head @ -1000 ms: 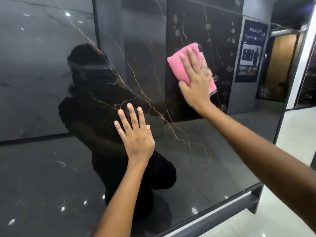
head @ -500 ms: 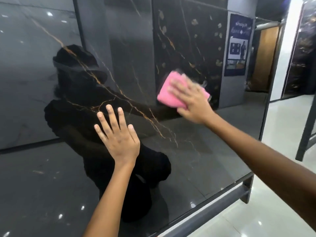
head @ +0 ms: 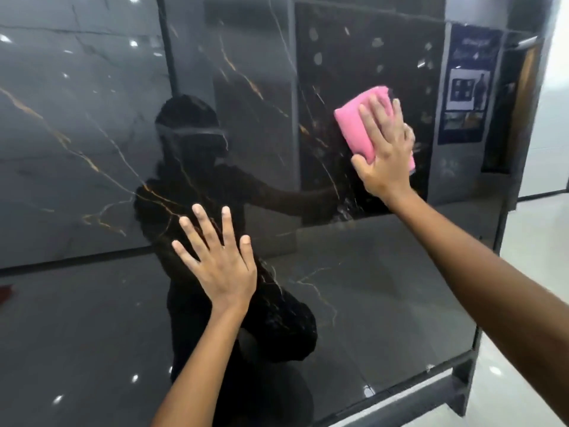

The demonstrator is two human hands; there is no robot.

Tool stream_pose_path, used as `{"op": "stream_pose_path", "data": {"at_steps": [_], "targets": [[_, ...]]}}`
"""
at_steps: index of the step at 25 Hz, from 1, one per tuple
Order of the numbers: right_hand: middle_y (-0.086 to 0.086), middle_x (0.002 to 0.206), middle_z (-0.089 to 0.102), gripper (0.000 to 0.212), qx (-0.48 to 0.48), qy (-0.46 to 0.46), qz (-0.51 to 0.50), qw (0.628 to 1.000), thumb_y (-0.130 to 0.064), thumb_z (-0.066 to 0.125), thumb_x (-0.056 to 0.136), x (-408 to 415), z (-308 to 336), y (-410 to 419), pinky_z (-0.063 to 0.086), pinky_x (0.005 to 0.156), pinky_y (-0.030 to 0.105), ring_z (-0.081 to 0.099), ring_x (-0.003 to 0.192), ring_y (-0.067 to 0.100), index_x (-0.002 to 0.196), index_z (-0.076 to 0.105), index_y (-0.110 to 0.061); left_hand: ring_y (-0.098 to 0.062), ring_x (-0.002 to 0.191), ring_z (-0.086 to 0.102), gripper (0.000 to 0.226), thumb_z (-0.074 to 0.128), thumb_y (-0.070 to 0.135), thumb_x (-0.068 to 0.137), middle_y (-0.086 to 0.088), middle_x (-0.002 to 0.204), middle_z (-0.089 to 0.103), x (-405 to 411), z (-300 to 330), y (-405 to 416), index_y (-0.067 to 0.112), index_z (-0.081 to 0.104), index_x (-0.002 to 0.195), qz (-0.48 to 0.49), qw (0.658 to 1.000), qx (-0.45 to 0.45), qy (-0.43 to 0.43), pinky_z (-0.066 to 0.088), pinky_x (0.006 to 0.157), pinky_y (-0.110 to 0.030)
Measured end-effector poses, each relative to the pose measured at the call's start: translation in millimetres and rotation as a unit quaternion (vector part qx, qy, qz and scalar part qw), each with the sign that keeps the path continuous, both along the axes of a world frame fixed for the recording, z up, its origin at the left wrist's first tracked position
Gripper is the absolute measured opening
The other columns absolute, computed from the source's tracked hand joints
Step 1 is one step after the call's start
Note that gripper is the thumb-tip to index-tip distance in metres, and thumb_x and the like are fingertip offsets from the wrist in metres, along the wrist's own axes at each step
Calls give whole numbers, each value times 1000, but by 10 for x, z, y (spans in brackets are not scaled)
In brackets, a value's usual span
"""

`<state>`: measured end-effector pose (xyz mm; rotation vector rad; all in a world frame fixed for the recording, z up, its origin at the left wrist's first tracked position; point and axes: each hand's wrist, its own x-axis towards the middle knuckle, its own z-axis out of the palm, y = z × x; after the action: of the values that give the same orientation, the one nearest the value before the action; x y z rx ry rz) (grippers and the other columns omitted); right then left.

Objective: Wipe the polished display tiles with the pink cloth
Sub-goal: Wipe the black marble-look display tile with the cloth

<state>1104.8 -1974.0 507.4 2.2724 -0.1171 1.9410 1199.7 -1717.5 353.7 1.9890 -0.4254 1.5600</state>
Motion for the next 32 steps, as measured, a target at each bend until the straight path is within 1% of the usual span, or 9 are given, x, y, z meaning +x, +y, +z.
{"op": "stream_pose_path", "data": {"at_steps": [4, 8, 11, 14, 20, 24, 27, 30, 32], "targets": [[-2, 150, 39, 77, -150, 83, 71, 983, -37, 64, 70, 159, -1524, 189, 16, 112, 57, 19, 144, 38, 143, 42, -25, -42, 146, 6, 55, 27, 37, 105, -23, 159, 13, -1, -21, -42, 20, 15, 156, 28, 1000, -7, -6, -2, 117, -56], [-8, 151, 34, 77, -464, 192, 56, 863, -46, 58, 77, 44, -1740, -69, 4, 117, 50, 0, 148, 26, 146, 32, -25, -43, 146, 8, 55, 30, 35, 103, -24, 159, 15, 7, -3, -6, 19, 20, 155, 47, 999, -4, -2, 2, 118, -56], [5, 145, 46, 65, -185, 12, 80, 979, -36, 62, 79, 79, -682, -345, 22, 109, 50, 25, 143, 33, 139, 48, -19, -43, 146, 9, 56, 29, 35, 102, -25, 158, 16, -2, -8, -14, 16, 21, 154, 67, 998, 3, -8, 3, 118, -56], [10, 142, 50, 62, -26, -54, 113, 992, -30, 65, 75, 213, -721, -116, 28, 109, 47, 39, 135, 38, 135, 56, -14, -44, 146, 9, 56, 27, 36, 102, -27, 158, 16, -11, 0, -43, 16, 21, 154, 72, 997, -5, 5, 2, 118, -56], [1, 148, 44, 85, -489, 242, 139, 826, -40, 70, 73, 136, -2422, 98, 8, 117, 41, 23, 142, 24, 144, 30, -15, -47, 144, 12, 55, 24, 36, 103, -29, 156, 18, -25, 19, -62, 13, 23, 153, 75, 997, -3, -4, 5, 117, -57], [10, 143, 48, 68, -167, 38, 142, 975, -30, 68, 77, 81, -1365, -433, 28, 107, 46, 33, 137, 34, 139, 45, -16, -47, 145, 12, 54, 25, 34, 103, -28, 156, 18, -41, -14, -83, 14, 22, 154, 81, 997, -5, 1, 4, 118, -55], [10, 142, 49, 64, 37, -83, 106, 990, -28, 67, 76, 150, -1269, -309, 33, 102, 44, 32, 138, 36, 136, 50, -16, -45, 145, 12, 53, 28, 32, 103, -28, 157, 18, -19, 23, -72, 16, 22, 153, 44, 999, -11, -19, 2, 118, -52], [-1, 145, 43, 66, -220, 69, 119, 966, -39, 62, 79, 284, -2523, 240, 26, 109, 44, 24, 144, 28, 139, 44, -21, -40, 146, 12, 51, 35, 23, 101, -23, 156, 16, -60, -327, 93, 16, 23, 150, -32, 998, -21, -42, 3, 120, -47], [-5, 148, 43, 75, -423, 242, 109, 866, -41, 67, 79, 123, -3088, 284, 20, 113, 40, 31, 141, 24, 142, 35, -19, -38, 146, 9, 55, 35, 23, 101, -20, 157, 17, -102, -805, 316, 18, 17, 152, -10, 1000, -24, 7, 3, 120, -50]]}}
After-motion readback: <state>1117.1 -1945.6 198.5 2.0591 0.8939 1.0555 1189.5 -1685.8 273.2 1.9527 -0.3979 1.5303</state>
